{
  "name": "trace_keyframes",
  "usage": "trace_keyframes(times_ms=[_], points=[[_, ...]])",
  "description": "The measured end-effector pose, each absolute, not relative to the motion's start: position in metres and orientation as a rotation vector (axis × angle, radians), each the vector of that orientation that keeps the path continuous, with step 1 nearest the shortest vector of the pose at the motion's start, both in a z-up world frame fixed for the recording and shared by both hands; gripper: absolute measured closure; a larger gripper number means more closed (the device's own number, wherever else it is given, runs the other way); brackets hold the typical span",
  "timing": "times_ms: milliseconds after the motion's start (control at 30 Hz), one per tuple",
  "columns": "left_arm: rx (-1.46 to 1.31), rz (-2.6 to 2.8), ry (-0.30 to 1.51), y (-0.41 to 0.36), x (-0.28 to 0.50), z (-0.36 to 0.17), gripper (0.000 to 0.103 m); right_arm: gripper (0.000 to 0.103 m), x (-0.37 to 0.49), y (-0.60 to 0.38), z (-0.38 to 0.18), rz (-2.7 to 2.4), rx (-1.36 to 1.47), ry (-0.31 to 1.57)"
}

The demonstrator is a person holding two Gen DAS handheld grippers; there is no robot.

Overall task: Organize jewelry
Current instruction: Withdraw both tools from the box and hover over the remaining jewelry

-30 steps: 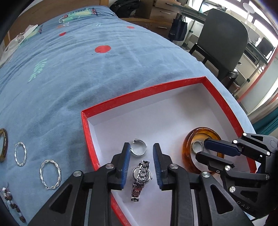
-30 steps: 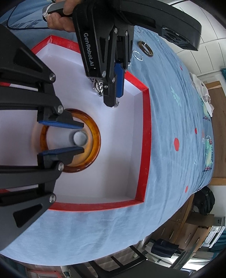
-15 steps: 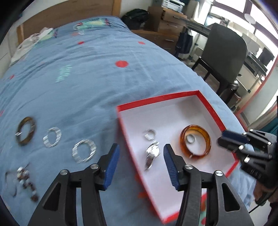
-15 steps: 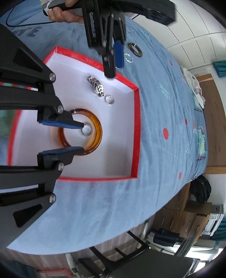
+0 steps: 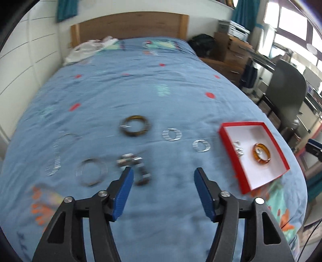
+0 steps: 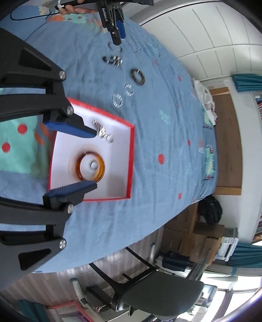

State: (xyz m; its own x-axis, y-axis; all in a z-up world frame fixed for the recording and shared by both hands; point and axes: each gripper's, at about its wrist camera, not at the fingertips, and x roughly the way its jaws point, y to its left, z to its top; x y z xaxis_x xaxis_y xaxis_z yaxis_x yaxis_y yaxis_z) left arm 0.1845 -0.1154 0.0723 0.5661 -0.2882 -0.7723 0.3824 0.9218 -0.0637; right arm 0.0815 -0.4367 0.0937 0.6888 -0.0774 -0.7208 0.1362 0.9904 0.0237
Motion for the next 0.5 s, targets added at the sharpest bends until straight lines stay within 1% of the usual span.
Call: trace_keyframes(times_ms=[67,133,300,500], points=[[0.112,-0.359,0.872,-0.087,0.178,0.081,0.033,0.057,0.075,-0.423,0.103,-0.115,0.079,0.778],[0.111,-0.318,0.858,-0.061,0.171,0.088,0.025,0.056,0.068,-0.410,0.111,-0.110,0.081,0.760],[0.090,-0.253,0.820,-0.004,0.152,0.103,0.018,0.055,0.055,-0.381,0.121,-0.091,0.078,0.736],[0.058,-0.186,0.799,0.054,0.131,0.105,0.016,0.055,0.049,-0.350,0.126,-0.069,0.072,0.722]])
